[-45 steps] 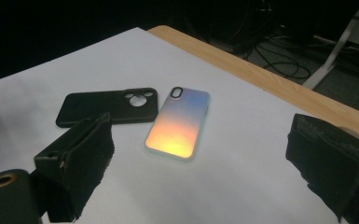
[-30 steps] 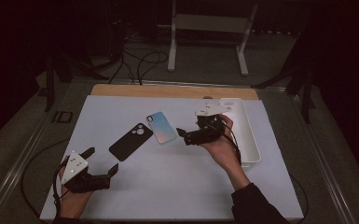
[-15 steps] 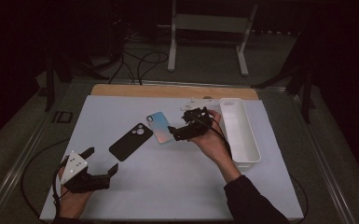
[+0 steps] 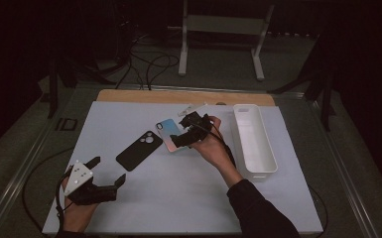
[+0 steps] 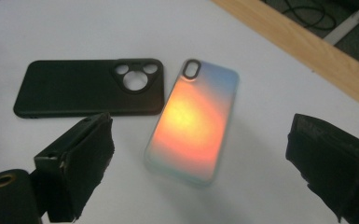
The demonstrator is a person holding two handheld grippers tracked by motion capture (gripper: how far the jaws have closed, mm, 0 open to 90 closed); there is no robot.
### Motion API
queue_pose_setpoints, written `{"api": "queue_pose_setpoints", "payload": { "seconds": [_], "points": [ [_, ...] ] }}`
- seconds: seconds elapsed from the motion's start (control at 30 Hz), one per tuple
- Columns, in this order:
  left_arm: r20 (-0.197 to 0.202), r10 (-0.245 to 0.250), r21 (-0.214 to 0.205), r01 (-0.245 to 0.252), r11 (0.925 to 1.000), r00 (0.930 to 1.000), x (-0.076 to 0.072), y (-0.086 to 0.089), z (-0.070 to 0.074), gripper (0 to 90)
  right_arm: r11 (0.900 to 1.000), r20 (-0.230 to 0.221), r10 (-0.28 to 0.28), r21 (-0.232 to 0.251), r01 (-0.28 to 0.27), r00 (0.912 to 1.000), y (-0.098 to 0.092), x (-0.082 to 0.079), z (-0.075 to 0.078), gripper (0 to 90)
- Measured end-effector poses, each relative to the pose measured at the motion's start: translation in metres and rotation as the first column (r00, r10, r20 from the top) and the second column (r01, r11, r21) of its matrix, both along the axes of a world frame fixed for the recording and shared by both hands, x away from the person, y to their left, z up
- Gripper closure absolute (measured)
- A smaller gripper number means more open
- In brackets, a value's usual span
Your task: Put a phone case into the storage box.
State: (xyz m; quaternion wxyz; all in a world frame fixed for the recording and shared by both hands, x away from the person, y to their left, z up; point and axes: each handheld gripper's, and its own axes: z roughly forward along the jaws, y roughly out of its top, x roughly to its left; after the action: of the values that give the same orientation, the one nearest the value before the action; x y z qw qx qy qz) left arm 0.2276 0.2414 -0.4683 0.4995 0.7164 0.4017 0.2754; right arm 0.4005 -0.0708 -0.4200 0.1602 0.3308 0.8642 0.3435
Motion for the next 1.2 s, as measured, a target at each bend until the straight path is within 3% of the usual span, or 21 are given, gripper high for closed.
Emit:
{"api": "queue_pose_setpoints", "payload": {
  "seconds": [0.33,0.73,1.2],
  "points": [
    [-0.003,0.004,0.000,-0.004,1.0000,1.0000,0.000,0.001,0.000,0.0,0.9990,-0.084,-0.019,-0.042,0.016,0.9963,0.016,0.015,-0.017,7.3],
    [-0.005,0.007,0.000,-0.007,1.0000,1.0000,0.000,0.001,0.000,0.0,0.9958,-0.149,-0.057,-0.079,0.046,0.9872,0.027,0.029,-0.031,7.3],
    [-0.003,0.010,-0.006,-0.010,0.9999,0.9999,0.000,0.003,0.001,0.0,0.9892,-0.183,-0.088,-0.132,0.064,0.9792,0.042,0.040,-0.045,7.3]
  ]
}}
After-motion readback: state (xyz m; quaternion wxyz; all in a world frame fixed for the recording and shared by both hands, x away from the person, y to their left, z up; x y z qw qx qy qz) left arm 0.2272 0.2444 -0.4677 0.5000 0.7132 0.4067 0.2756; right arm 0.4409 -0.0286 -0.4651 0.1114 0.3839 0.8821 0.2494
